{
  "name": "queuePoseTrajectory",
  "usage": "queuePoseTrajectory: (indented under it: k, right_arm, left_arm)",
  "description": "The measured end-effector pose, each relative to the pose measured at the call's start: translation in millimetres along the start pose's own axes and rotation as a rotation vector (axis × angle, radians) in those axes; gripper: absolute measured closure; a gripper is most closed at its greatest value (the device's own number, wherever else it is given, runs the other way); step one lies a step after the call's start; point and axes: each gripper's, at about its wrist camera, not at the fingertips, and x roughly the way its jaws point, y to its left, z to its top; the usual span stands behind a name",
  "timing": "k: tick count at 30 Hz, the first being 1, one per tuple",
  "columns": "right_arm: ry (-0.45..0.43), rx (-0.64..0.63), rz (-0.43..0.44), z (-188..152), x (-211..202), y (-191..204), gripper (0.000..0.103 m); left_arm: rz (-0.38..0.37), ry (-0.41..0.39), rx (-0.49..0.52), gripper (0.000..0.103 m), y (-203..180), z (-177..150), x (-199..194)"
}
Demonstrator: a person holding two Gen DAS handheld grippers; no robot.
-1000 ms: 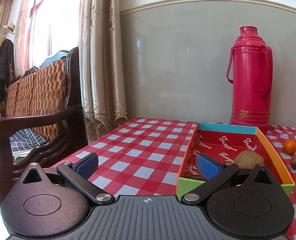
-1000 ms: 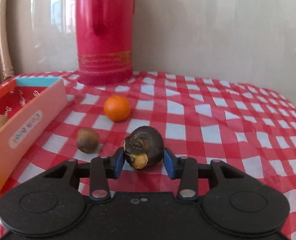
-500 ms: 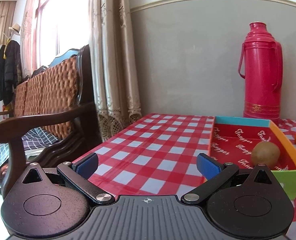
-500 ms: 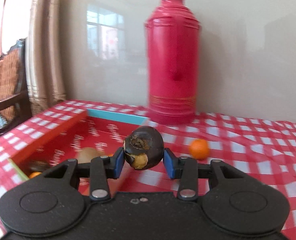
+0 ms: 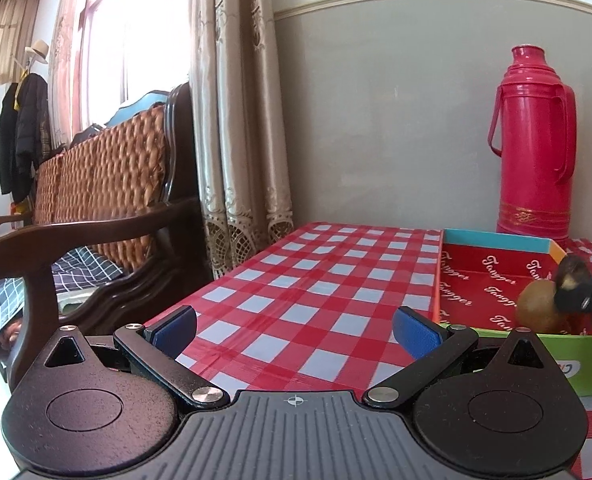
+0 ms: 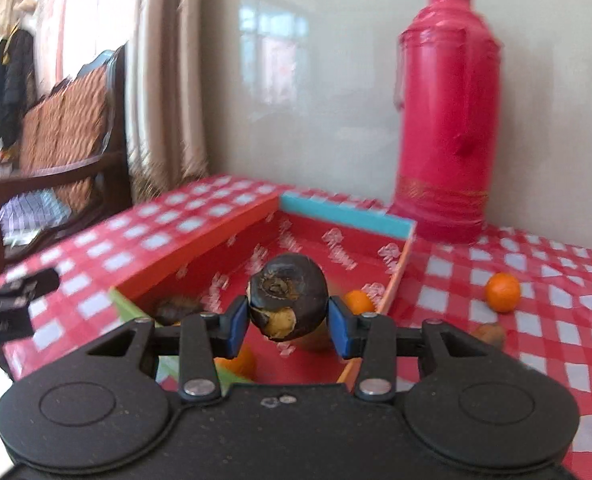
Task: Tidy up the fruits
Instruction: 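Carry the mangosteen with the right gripper into the box and release, then reach the left gripper to the small brown fruit and grasp it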
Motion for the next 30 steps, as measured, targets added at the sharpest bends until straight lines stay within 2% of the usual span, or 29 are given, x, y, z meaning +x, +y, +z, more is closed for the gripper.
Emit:
queuePoseTrajectory:
  k: [1,2,3,4,8,11,14,17,26,30]
  right_arm:
    - [-0.014,-0.015,-0.016,-1.5,-0.6,2.0,0.056]
    - [-0.062,-0.024,-0.055,-3.6,-5.9,3.3,0.021]
    - [-0.115,-0.033,-0.086,-5.3,-13.3,3.5,0.005]
    - [-0.169,-0.042,-0.095,-5.3,-22.3,1.6,0.007]
    - [-0.246,-0.006,-0.149,-4.0,-43.8,-21.1,0.006]
    - [-0.241,0.039,-0.220,-9.6,-50.4,-47.0,0.006]
    - [-0.219,0.087,-0.271,-16.9,-57.0,-76.7,0.006]
    - [-0.188,0.096,-0.335,-29.1,-61.6,-99.3,0.006]
    - [-0.151,0.162,-0.473,-54.4,-83.7,-165.2,0.006]
    - [-0.139,0.209,-0.504,-64.6,-94.1,-191.1,0.006]
  left_arm:
    - [-0.002,-0.004,0.001,0.000,-2.0,0.1,-0.9]
    - [-0.005,-0.008,0.001,0.000,-4.0,0.2,-1.9]
    - [-0.008,-0.013,-0.002,0.000,-6.0,0.5,-3.2]
    - [-0.011,-0.020,-0.004,0.000,-8.2,0.8,-4.8]
    - [-0.028,-0.057,-0.034,0.000,-20.8,3.3,-12.5]
    - [-0.057,-0.102,-0.071,0.000,-36.2,5.9,-19.9]
    - [-0.083,-0.135,-0.060,0.000,-60.3,8.4,-26.0]
    - [-0.168,-0.105,-0.048,0.000,-90.1,13.6,-29.7]
    - [-0.338,-0.142,0.094,0.000,-190.6,16.0,-55.5]
    - [-0.434,-0.071,0.127,0.000,-229.4,14.8,-56.0]
